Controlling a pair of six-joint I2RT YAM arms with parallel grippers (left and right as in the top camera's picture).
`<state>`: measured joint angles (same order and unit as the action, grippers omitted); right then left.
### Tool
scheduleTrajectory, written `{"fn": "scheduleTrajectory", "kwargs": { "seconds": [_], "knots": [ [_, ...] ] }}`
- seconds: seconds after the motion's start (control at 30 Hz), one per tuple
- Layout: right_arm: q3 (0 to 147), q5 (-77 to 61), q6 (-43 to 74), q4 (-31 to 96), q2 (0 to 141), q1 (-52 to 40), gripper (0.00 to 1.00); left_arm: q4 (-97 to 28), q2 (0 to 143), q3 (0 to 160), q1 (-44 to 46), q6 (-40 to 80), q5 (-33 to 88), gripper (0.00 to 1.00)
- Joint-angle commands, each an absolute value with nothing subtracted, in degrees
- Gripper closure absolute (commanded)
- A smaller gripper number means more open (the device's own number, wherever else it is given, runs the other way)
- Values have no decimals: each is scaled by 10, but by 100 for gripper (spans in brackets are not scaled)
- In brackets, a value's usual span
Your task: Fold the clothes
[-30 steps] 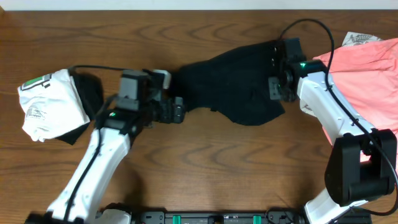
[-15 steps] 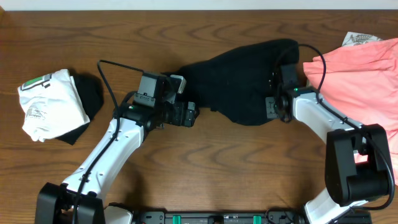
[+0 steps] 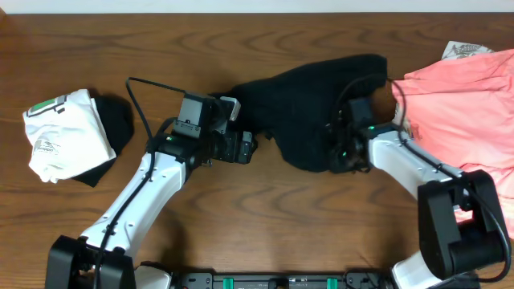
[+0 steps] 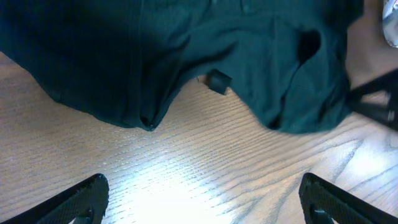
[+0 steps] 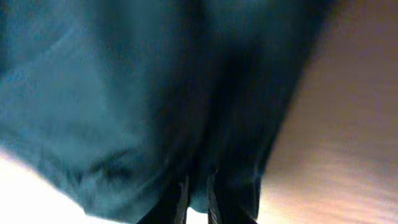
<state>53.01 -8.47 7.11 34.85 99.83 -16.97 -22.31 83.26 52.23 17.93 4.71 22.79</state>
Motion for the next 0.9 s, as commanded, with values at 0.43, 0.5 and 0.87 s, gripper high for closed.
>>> {"fn": "scheduleTrajectory", "kwargs": {
  "seconds": [0.43, 0.5, 0.87],
  "knots": [
    [513, -161, 102, 350, 1020, -349, 88, -264, 825, 534, 164, 50, 234, 2],
    [514, -161, 93, 350, 1020, -348, 87, -267, 820, 534, 157, 50, 234, 2],
    [677, -66, 64, 467, 984, -302, 54, -280, 816, 530, 189, 122, 236, 2]
  ]
}}
